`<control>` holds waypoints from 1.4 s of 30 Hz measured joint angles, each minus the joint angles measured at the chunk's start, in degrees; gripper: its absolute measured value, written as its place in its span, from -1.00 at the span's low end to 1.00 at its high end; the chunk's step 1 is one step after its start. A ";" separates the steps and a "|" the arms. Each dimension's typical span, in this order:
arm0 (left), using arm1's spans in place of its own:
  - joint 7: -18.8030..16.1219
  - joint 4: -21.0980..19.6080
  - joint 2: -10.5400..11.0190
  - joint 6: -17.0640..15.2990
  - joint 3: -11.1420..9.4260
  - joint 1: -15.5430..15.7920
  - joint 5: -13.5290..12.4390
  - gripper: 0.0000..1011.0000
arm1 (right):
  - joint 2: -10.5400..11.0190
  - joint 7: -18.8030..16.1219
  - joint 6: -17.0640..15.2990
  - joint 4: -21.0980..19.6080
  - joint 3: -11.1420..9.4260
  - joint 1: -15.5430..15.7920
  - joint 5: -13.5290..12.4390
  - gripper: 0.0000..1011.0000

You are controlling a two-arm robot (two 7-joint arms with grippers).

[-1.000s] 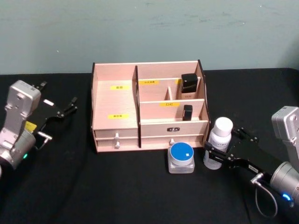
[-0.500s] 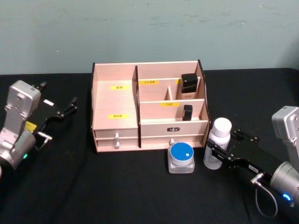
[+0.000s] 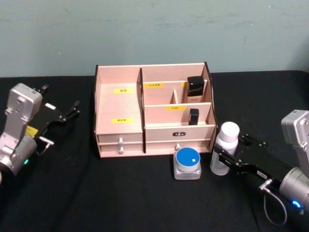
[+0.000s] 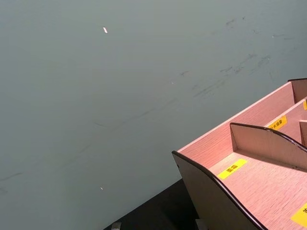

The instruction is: Pick up the facial cleanser and watermelon frost from the table and place them into the tiered storage box.

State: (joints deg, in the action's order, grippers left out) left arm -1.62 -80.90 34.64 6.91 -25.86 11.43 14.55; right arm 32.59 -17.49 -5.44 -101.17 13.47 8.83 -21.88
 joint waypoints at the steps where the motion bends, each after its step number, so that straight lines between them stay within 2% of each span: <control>1: 0.00 0.00 0.00 0.00 0.00 0.00 0.00 0.98 | -0.20 -0.62 0.35 0.14 -0.30 0.00 -0.18 0.19; 10: 0.00 0.00 0.00 0.00 0.00 0.00 0.00 0.98 | -0.17 -3.56 0.47 -0.86 -1.15 -0.86 -1.28 0.19; 18: 0.00 0.00 0.00 0.00 0.00 0.00 0.00 0.98 | 0.01 -4.89 -1.48 -2.41 0.06 -4.54 -1.29 0.19; 26: 0.00 0.00 0.00 0.00 0.00 0.00 0.00 0.98 | -1.07 -5.74 -3.62 -2.59 3.00 -11.04 -0.52 0.19; 37: 0.00 0.00 0.00 0.00 0.00 0.00 0.00 0.98 | -4.83 -5.45 -5.35 0.83 7.29 -19.28 0.72 0.19; 42: 0.00 0.00 0.00 0.00 0.00 0.00 0.00 0.98 | -6.32 -5.23 -5.91 2.23 8.75 -21.71 1.19 0.19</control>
State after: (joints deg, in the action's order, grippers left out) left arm -1.62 -80.90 34.65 6.91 -25.86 11.43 14.55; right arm 26.27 -22.72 -11.35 -98.94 22.22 -12.88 -20.69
